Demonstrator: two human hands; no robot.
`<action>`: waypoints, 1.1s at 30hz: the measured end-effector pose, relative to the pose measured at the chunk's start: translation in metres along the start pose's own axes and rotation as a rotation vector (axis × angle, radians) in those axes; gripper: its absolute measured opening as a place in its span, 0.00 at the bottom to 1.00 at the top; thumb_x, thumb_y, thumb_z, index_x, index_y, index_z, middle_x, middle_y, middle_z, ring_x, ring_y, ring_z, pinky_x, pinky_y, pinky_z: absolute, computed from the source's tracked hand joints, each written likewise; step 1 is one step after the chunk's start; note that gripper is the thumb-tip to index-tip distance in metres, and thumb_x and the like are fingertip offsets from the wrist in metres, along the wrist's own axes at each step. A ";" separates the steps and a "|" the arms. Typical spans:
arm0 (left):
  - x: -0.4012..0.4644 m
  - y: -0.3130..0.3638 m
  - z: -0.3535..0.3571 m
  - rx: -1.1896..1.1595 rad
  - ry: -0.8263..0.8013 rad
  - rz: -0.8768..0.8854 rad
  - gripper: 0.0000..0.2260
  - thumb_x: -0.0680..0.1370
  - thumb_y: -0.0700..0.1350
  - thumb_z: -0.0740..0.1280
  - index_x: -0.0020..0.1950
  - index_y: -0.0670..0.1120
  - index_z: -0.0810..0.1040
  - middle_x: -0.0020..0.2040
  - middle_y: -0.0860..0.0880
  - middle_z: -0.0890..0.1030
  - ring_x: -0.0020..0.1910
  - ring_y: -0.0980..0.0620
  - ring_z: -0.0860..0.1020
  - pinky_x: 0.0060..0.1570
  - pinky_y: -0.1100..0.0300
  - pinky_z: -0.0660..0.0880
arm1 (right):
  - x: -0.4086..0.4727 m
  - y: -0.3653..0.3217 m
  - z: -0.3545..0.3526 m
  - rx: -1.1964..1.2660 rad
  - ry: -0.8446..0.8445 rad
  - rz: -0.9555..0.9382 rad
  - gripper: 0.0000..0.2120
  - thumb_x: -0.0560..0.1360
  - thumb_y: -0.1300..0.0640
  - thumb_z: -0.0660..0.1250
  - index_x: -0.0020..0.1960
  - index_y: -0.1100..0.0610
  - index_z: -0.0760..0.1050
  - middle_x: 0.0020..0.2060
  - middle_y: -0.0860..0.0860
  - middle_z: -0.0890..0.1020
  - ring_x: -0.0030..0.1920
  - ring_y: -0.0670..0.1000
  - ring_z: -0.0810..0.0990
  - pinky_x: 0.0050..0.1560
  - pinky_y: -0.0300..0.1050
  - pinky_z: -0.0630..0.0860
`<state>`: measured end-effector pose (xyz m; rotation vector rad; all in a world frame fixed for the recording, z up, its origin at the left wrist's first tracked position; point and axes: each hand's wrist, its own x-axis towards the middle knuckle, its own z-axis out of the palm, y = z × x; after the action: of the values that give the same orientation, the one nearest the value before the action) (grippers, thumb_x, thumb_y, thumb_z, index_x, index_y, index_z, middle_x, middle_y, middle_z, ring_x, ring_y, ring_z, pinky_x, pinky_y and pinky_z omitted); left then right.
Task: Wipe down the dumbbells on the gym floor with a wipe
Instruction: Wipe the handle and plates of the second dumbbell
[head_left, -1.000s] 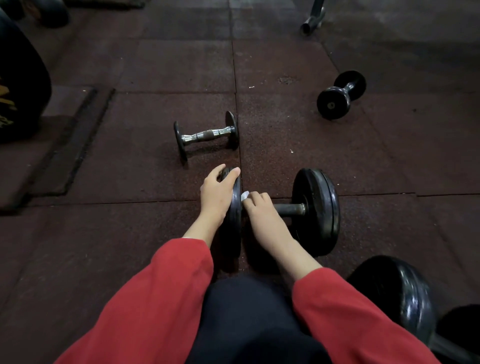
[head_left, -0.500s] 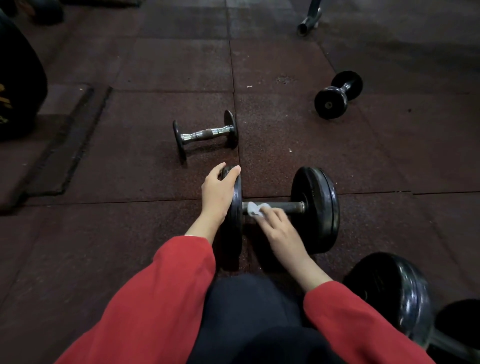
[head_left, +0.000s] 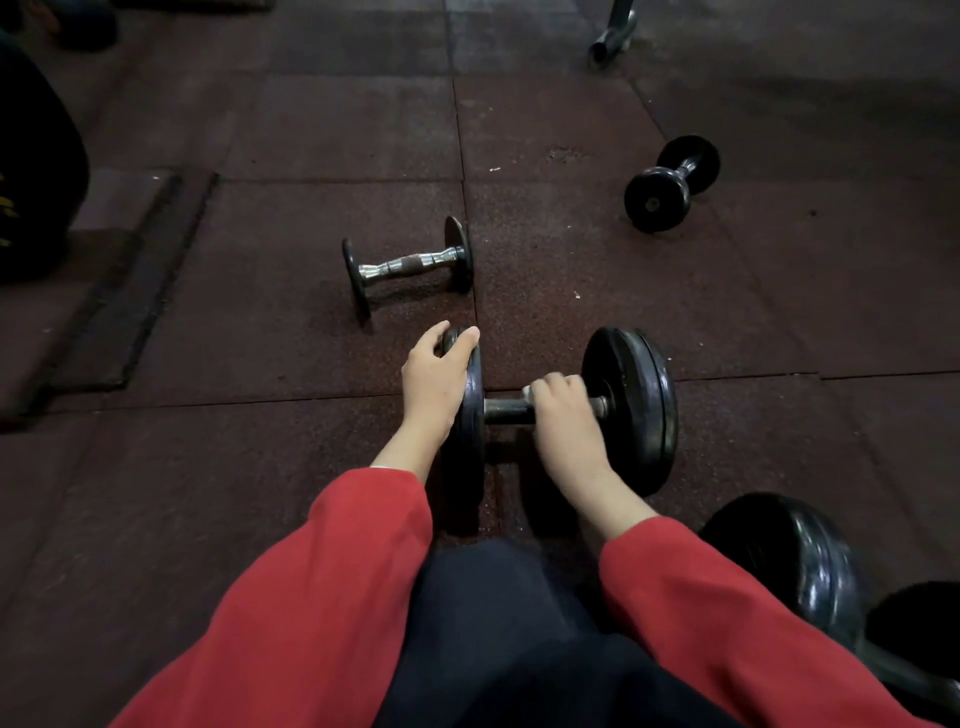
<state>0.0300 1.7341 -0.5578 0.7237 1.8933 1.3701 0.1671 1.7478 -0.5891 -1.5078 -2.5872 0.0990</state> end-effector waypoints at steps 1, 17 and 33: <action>0.000 0.000 0.000 0.003 -0.001 0.000 0.22 0.75 0.50 0.67 0.67 0.44 0.73 0.66 0.46 0.74 0.66 0.51 0.71 0.68 0.59 0.64 | 0.004 0.003 -0.003 -0.020 -0.043 0.033 0.10 0.76 0.65 0.56 0.52 0.61 0.75 0.51 0.58 0.76 0.53 0.60 0.73 0.55 0.50 0.69; 0.003 -0.002 0.000 -0.003 0.011 0.001 0.22 0.74 0.50 0.68 0.66 0.43 0.73 0.65 0.46 0.75 0.65 0.51 0.72 0.69 0.54 0.65 | -0.004 -0.022 -0.006 -0.130 -0.072 -0.097 0.20 0.70 0.62 0.49 0.46 0.59 0.80 0.38 0.53 0.79 0.41 0.53 0.78 0.39 0.42 0.76; 0.004 -0.004 0.000 -0.027 -0.007 -0.011 0.23 0.74 0.51 0.68 0.67 0.44 0.72 0.67 0.47 0.74 0.66 0.51 0.71 0.69 0.55 0.65 | -0.011 -0.011 -0.001 -0.368 -0.113 0.062 0.19 0.65 0.66 0.51 0.35 0.62 0.81 0.31 0.54 0.78 0.32 0.53 0.77 0.31 0.41 0.73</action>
<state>0.0273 1.7354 -0.5627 0.7034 1.8676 1.3819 0.1631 1.7332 -0.5879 -1.7446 -2.7617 -0.3113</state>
